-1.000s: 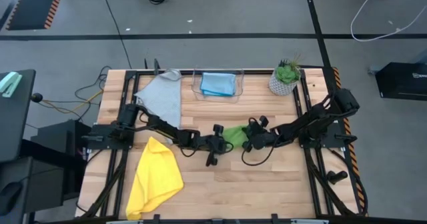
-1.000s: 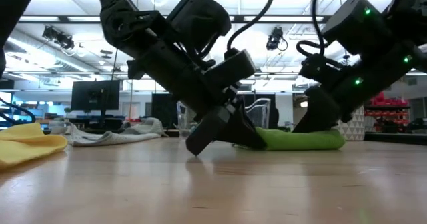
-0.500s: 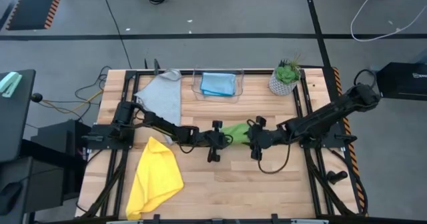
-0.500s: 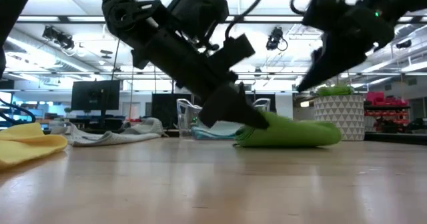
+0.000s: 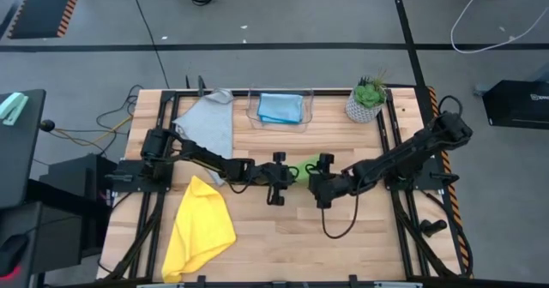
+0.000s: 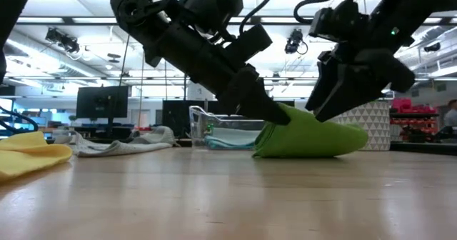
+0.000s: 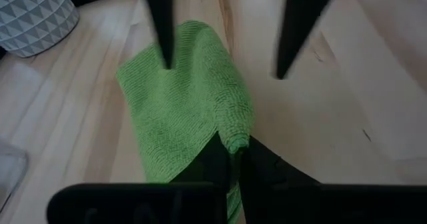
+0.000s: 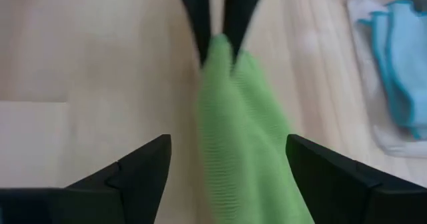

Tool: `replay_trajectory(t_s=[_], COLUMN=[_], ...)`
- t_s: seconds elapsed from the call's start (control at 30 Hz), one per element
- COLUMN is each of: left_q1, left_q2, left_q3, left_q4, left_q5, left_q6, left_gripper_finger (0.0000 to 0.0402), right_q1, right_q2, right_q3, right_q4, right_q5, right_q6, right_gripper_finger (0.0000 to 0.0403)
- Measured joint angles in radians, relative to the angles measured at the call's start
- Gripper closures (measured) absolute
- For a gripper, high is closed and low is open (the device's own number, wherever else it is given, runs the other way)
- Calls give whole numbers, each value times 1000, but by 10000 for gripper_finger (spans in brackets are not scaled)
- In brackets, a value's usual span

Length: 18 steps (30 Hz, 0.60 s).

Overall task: Fold microfiber towels
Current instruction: Put the folded green microfiber towel into the transparent bin

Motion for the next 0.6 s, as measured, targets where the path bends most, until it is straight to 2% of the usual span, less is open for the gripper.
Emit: replay_trajectory(t_s=[0.4, 0.5, 0.6], left_q1=[0, 0, 1], left_q2=[0, 0, 0], left_q3=[0, 0, 0], left_q4=[1, 5, 6], left_q5=[-1, -2, -2], left_q6=[0, 0, 0], left_gripper_finger=[376, 372, 377], right_q1=[-78, -87, -86], right_q2=[83, 95, 95], right_q3=[2, 2, 1], right_q4=[15, 21, 27], right_q5=[-45, -44, -48], right_q6=[-142, -144, -144], right_gripper_finger=[118, 139, 180])
